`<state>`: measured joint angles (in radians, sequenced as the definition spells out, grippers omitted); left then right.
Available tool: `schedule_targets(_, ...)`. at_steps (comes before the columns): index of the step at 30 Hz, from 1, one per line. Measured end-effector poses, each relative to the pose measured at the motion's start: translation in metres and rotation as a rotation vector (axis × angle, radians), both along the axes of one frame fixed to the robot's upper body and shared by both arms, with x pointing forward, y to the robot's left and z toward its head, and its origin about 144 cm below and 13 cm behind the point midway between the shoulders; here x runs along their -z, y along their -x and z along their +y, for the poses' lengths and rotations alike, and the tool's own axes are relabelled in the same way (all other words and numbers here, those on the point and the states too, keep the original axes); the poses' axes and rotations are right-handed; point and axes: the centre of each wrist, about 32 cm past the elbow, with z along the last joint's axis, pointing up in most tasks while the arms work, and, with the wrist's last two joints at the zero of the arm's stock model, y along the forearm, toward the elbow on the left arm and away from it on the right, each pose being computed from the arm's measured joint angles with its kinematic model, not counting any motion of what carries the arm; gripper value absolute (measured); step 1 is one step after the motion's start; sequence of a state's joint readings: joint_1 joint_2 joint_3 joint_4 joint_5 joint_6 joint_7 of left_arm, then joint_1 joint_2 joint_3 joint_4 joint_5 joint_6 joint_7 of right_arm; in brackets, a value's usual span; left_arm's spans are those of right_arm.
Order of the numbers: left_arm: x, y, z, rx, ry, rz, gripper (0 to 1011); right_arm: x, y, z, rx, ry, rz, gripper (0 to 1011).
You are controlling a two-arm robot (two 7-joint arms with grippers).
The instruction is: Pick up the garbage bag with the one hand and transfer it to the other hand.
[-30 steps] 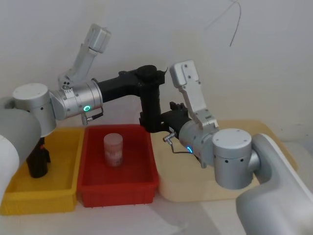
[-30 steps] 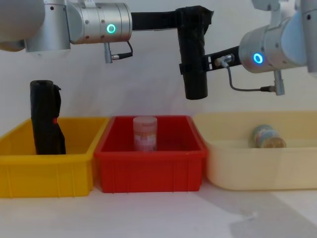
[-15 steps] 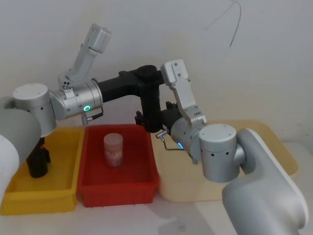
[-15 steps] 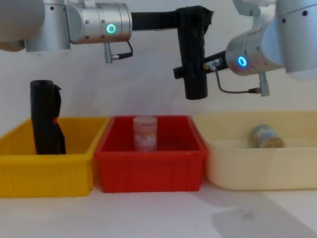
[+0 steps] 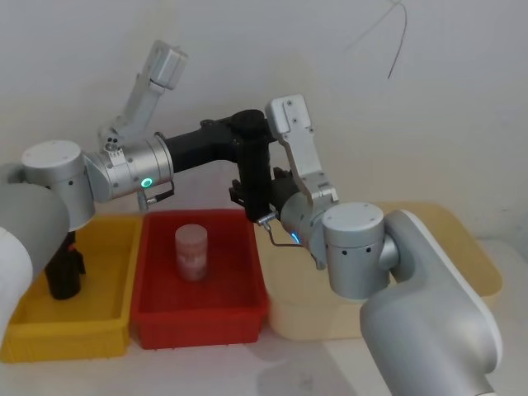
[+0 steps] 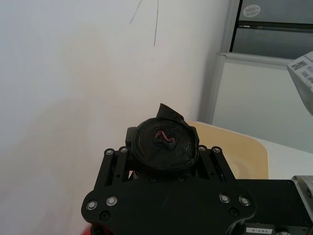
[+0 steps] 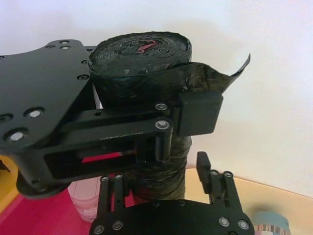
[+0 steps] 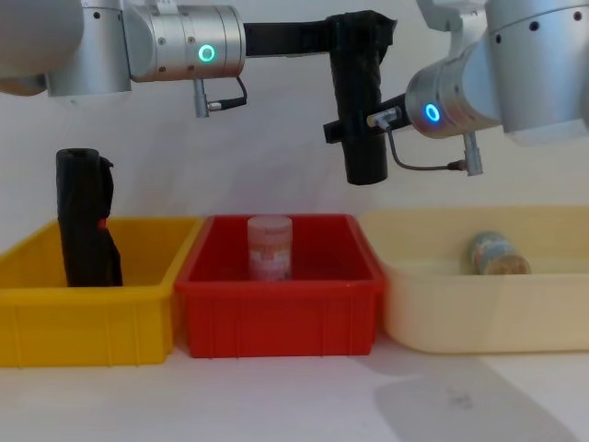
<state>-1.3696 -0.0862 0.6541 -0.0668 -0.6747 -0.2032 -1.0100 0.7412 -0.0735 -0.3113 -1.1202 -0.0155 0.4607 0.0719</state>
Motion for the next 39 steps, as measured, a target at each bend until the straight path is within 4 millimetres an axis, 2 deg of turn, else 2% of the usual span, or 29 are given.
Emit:
schedule_targets(5,0.0000,0.0000,0.0000,0.000,0.000,0.000,563,0.0002,-0.0016,0.0015,0.005,0.000,0.001,684)
schedule_targets(6,0.0000,0.0000,0.0000,0.000,0.000,0.000,563,0.0002,-0.0020,0.0017,0.006,0.000,0.001,615)
schedule_targets(7,0.0000,0.0000,0.0000,0.000,0.000,0.000,563,0.0002,-0.0020,0.0017,0.006,0.000,0.001,615)
schedule_targets(11,0.0000,0.0000,0.0000,0.000,0.000,0.000,563,0.0000,-0.0030,0.0025,0.009,0.000,0.001,503)
schedule_targets(14,0.0000,0.0000,0.0000,0.000,0.000,0.000,563,-0.0002,-0.0034,0.0030,0.011,0.000,0.001,477)
schedule_targets(27,0.0000,0.0000,0.0000,0.000,0.000,0.000,581,-0.0003,-0.0045,0.0038,0.014,0.000,0.000,477)
schedule_targets(39,0.0000,0.0000,0.0000,0.000,0.000,0.000,922,-0.0005,-0.0048,0.0032,0.022,-0.001,-0.002,477)
